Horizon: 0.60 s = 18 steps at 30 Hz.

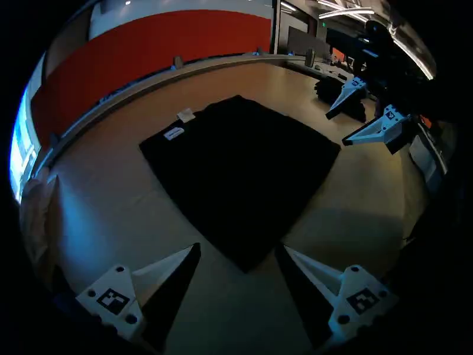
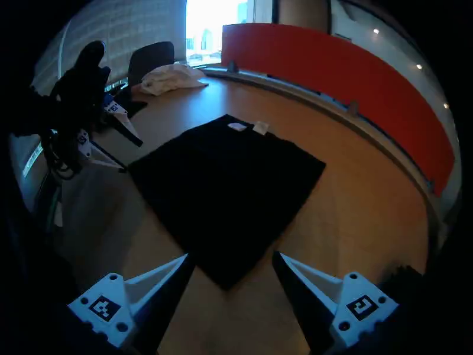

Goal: Fold towel

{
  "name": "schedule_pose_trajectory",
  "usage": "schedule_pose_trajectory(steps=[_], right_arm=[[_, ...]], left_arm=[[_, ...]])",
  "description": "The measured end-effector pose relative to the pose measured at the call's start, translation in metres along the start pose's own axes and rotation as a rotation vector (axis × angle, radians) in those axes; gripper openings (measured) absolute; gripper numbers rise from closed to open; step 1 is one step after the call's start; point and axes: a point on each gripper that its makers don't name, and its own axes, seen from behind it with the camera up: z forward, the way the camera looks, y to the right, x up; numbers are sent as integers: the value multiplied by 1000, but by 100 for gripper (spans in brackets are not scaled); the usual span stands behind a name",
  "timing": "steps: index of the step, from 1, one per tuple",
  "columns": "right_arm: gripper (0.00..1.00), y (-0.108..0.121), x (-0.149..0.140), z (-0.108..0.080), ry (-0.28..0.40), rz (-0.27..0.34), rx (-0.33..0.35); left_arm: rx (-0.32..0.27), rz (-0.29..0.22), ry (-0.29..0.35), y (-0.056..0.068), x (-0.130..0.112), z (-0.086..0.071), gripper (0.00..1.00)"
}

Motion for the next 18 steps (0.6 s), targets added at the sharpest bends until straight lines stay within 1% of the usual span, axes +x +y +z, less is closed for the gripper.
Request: schedule_pose_trajectory(steps=[5,14,18], right_arm=[[100,-2,-10,6,-21,6,12],[99,-3,-18,10,-34,17,26],[97,-2,-20,13,-40,17,29]], left_arm=[[-16,-14,-19,4,-4,7,93],[-34,-10,-45,9,-8,15,93],[-34,-19,-46,8,-8,16,93]])
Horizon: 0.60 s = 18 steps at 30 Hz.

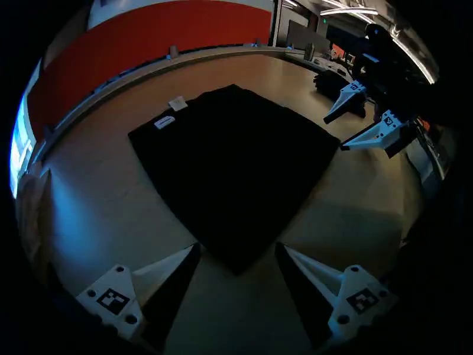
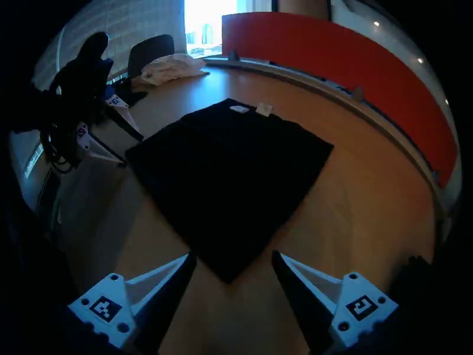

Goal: Fold towel

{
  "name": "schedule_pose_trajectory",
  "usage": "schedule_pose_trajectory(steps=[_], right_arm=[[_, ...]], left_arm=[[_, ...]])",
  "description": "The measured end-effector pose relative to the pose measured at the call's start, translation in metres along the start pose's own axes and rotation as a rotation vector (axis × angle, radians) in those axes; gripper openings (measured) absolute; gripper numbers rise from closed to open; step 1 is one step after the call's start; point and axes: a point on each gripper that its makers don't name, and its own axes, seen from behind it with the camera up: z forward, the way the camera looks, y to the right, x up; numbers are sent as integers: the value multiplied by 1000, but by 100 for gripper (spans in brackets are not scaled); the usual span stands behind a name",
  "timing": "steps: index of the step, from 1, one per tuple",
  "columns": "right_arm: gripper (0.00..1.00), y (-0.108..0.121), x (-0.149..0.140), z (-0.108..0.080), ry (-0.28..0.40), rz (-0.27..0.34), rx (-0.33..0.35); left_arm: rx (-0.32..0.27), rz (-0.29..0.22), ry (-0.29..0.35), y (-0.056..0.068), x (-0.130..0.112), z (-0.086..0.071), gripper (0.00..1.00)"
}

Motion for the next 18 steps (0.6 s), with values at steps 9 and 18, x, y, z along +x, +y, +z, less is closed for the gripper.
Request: schedule_pose_trajectory(steps=[9,18], right_arm=[[87,-4,-3,7,-7,6,18],[70,-3,-7,10,-13,-2,20]], left_arm=[[13,-22,0,-3,-1,0,89],[43,-12,-6,-6,-1,0,75]])
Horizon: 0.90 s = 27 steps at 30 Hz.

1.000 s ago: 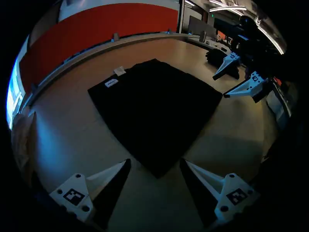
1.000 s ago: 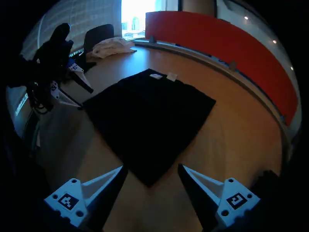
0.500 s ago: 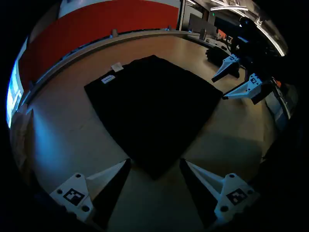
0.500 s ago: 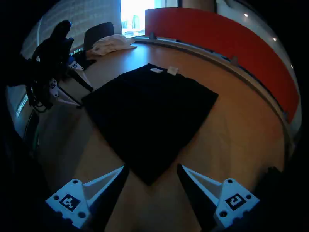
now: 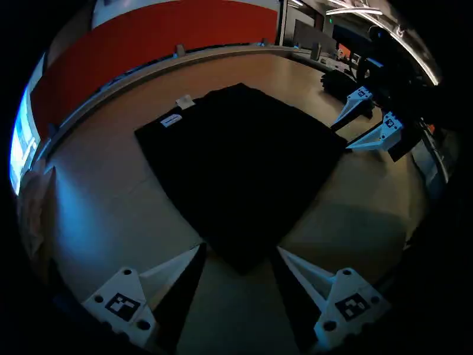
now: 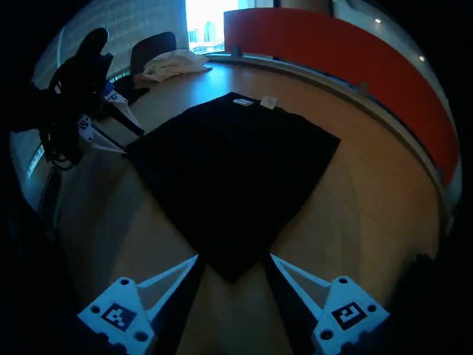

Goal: Fold towel

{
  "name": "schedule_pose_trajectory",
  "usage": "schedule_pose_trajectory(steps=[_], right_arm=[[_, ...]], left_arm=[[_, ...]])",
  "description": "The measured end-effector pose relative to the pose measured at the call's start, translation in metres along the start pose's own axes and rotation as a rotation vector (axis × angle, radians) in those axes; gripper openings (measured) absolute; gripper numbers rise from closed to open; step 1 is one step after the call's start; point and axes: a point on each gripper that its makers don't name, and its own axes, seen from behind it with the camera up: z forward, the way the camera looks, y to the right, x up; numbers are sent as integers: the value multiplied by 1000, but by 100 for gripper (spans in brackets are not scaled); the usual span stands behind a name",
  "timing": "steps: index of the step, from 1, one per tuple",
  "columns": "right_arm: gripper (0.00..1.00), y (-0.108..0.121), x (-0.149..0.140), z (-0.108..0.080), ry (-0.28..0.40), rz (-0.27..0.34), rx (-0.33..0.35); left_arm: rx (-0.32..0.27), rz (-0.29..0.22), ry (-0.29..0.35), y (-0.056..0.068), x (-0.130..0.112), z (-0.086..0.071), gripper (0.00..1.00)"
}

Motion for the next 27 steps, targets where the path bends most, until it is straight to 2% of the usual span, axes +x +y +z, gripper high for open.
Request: schedule_pose_trajectory(steps=[4,10,14,16,18,21,24,26,27], right_arm=[[66,2,0,1,1,-10,-7],[60,1,0,1,1,-15,-8],[54,-1,0,1,4,-13,-8],[47,-1,0,1,4,-12,-7],[39,-2,0,1,4,-11,-6],[34,-3,1,1,4,-13,-5],[31,-4,1,1,3,-16,-4],[31,-4,1,2,3,-18,-5],[31,-4,1,2,3,-18,-6]], left_arm=[[8,-3,-1,0,0,0,70],[26,6,1,2,0,-1,70],[29,0,1,4,0,-2,66],[31,-10,0,4,0,-2,63],[32,-17,-1,4,0,-3,55],[35,-19,-2,5,-1,-4,53],[38,-14,-4,7,-1,-5,52],[39,-14,-6,7,-1,-5,46],[43,-19,-6,6,-1,-6,40]])
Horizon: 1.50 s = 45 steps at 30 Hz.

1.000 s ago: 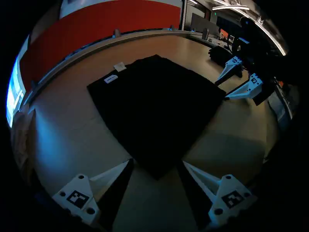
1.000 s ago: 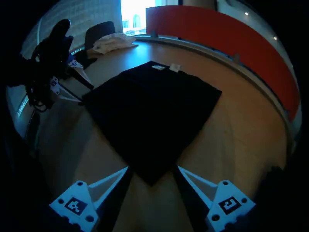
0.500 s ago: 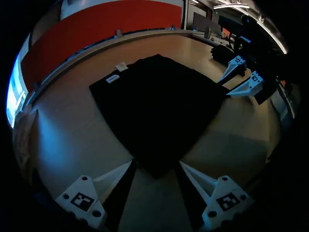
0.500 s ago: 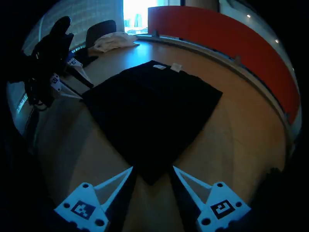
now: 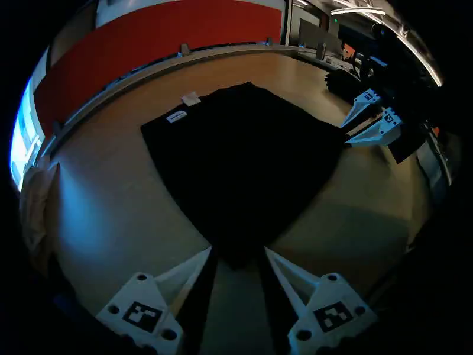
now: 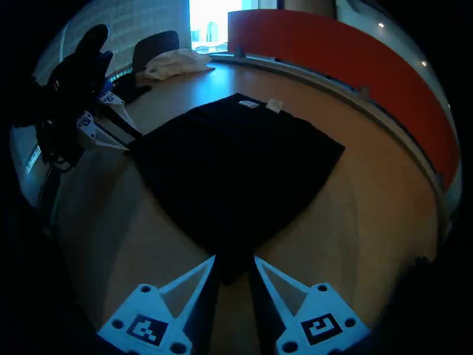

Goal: Fold towel

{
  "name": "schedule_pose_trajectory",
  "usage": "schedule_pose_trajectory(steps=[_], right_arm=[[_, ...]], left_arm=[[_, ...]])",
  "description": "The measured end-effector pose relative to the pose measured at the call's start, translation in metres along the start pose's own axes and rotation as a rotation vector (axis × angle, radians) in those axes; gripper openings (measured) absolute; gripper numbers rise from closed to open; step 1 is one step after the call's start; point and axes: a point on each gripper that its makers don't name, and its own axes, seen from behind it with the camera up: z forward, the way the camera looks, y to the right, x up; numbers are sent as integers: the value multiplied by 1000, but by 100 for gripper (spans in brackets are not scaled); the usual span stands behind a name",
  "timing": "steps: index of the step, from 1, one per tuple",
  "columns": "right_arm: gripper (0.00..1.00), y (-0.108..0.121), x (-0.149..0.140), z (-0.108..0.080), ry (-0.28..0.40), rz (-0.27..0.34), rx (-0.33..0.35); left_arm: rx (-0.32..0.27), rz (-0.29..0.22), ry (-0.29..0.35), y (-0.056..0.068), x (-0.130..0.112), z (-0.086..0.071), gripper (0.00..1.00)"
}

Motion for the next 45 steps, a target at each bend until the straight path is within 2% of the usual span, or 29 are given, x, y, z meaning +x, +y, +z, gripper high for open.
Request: schedule_pose_trajectory(steps=[1,5,11,20,26,45], right_arm=[[31,0,0,0,0,0,0],[31,-1,1,1,-2,0,3],[22,-2,3,0,-7,9,5],[20,4,9,-6,6,15,-19],[20,5,14,-13,17,22,-23],[20,5,50,-46,88,-13,-25]], left_arm=[[4,-6,0,-1,0,-1,34],[16,-31,2,-3,1,-2,23],[26,-48,4,-1,0,-4,17],[11,-96,5,10,-1,-10,16],[17,-102,17,12,4,-17,16],[59,-129,61,1,36,-51,16]])
